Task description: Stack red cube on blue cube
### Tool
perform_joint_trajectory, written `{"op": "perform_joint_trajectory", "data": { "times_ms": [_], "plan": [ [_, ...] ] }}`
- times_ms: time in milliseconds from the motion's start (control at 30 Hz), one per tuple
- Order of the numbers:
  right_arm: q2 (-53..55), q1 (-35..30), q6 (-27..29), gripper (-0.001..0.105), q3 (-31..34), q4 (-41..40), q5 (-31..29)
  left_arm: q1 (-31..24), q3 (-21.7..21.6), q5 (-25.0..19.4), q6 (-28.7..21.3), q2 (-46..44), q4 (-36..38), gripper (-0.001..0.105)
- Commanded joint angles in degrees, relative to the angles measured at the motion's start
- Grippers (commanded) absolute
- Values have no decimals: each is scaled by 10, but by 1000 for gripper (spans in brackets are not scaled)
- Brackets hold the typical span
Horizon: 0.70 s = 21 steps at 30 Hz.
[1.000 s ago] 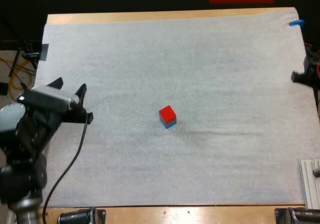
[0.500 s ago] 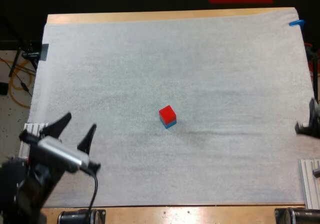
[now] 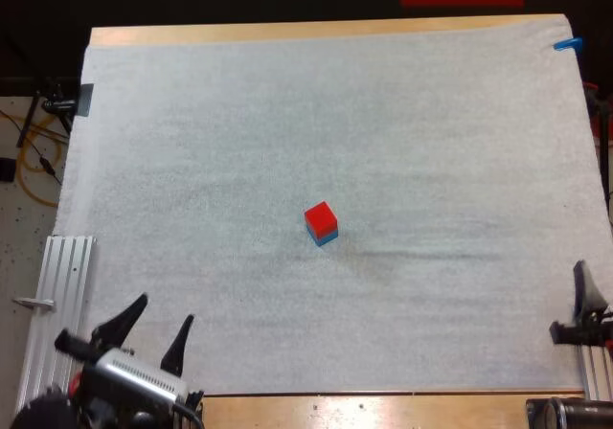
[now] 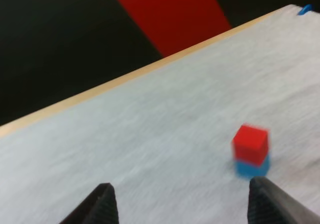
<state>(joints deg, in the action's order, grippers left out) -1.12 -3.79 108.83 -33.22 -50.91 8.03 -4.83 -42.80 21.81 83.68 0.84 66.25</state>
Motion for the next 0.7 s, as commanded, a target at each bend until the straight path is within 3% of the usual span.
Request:
{"op": "perform_joint_trajectory", "data": {
  "times_ms": [0,167,333,567,667],
  "plan": [
    [24,1,3,54,8,-13,15,2,7,-38,11,-34,13,56],
    [40,1,3,54,13,-59,18,2,12,-104,57,-100,55,56],
    [42,1,4,54,15,-59,34,-5,13,-122,65,-97,115,56],
    [42,1,5,54,29,-72,34,-5,84,-122,65,-96,-2,56],
    [42,1,5,54,36,-71,34,-5,110,-122,65,-94,-13,56]
  ]
}}
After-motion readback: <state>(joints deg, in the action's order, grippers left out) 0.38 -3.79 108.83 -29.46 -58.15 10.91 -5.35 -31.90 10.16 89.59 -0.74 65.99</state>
